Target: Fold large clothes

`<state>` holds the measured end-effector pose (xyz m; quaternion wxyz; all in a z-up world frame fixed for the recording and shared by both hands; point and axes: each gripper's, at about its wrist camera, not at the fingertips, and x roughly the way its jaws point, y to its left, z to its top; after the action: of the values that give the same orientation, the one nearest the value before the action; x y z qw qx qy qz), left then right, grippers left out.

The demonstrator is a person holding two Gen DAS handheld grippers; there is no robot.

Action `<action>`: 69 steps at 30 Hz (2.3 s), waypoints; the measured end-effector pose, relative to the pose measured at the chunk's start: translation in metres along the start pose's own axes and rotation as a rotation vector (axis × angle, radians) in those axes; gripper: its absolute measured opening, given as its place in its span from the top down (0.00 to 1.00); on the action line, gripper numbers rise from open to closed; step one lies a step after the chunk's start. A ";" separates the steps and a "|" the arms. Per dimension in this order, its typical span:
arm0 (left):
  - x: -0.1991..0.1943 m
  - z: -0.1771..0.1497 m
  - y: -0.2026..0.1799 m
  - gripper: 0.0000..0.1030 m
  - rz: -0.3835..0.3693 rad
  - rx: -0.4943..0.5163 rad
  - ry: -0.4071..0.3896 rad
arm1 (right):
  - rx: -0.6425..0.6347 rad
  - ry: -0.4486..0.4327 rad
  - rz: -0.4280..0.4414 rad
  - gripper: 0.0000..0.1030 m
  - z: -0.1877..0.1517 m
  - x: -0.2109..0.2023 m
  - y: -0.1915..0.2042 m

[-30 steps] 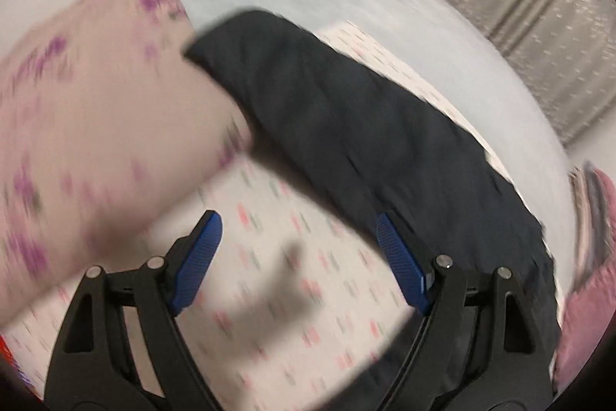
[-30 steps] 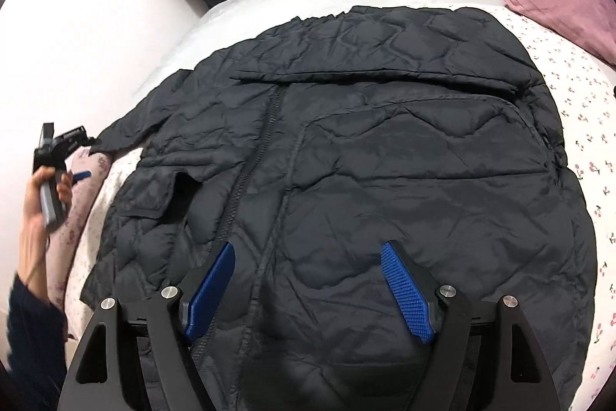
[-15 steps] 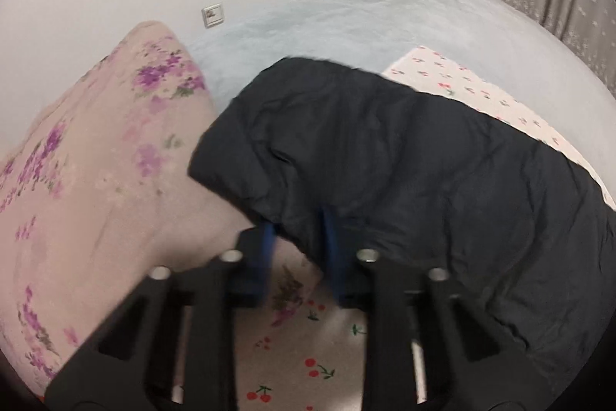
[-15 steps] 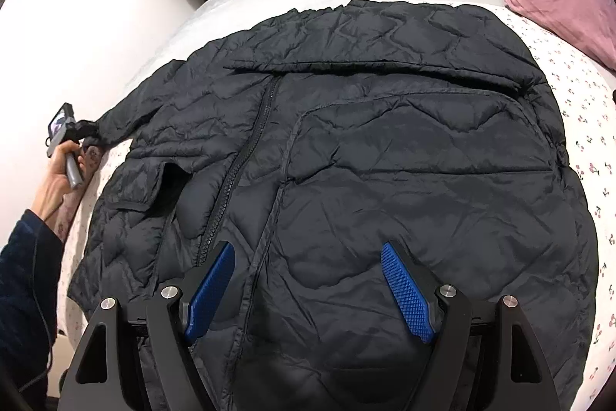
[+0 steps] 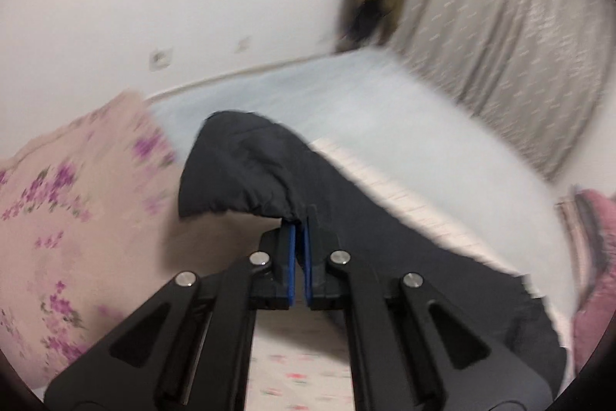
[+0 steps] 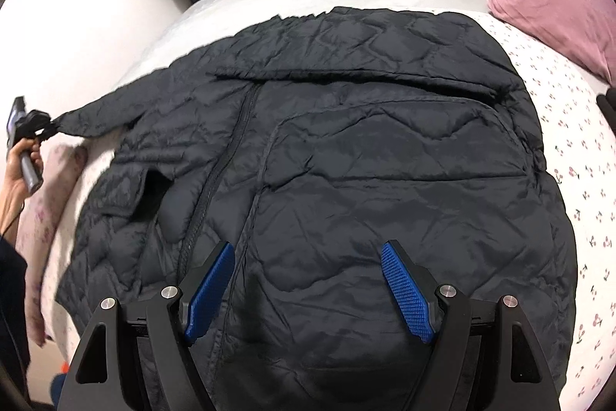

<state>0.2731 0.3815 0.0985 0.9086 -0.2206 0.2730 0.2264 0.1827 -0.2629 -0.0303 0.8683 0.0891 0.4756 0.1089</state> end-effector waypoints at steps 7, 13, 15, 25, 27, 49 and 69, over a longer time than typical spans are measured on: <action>-0.094 -0.030 -0.132 0.96 -0.328 0.161 -0.105 | 0.082 -0.001 0.010 0.23 0.006 -0.003 -0.017; -0.121 -0.109 -0.241 0.88 -0.609 0.286 0.059 | 0.176 -0.003 0.041 0.23 0.011 -0.010 -0.041; -0.114 -0.139 -0.267 0.63 -0.663 0.336 0.152 | 0.203 -0.013 0.039 0.23 0.012 -0.013 -0.049; -0.083 -0.223 -0.261 0.53 -0.581 0.375 0.435 | 0.339 0.007 0.075 0.23 0.015 -0.015 -0.083; -0.082 -0.216 -0.235 0.51 -0.508 0.354 0.435 | 0.332 0.006 0.075 0.23 0.016 -0.016 -0.081; -0.144 -0.249 0.060 0.41 -0.137 0.115 0.561 | 0.364 -0.122 0.055 0.23 -0.018 -0.074 -0.102; -0.136 -0.269 0.089 0.41 -0.179 0.023 0.587 | 0.535 -0.049 -0.017 0.23 -0.133 -0.123 -0.176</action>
<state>0.0176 0.2717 -0.0481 0.8096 -0.2892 0.5060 0.0689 0.0237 -0.4584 -0.0470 0.8259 0.3140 0.4672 -0.0304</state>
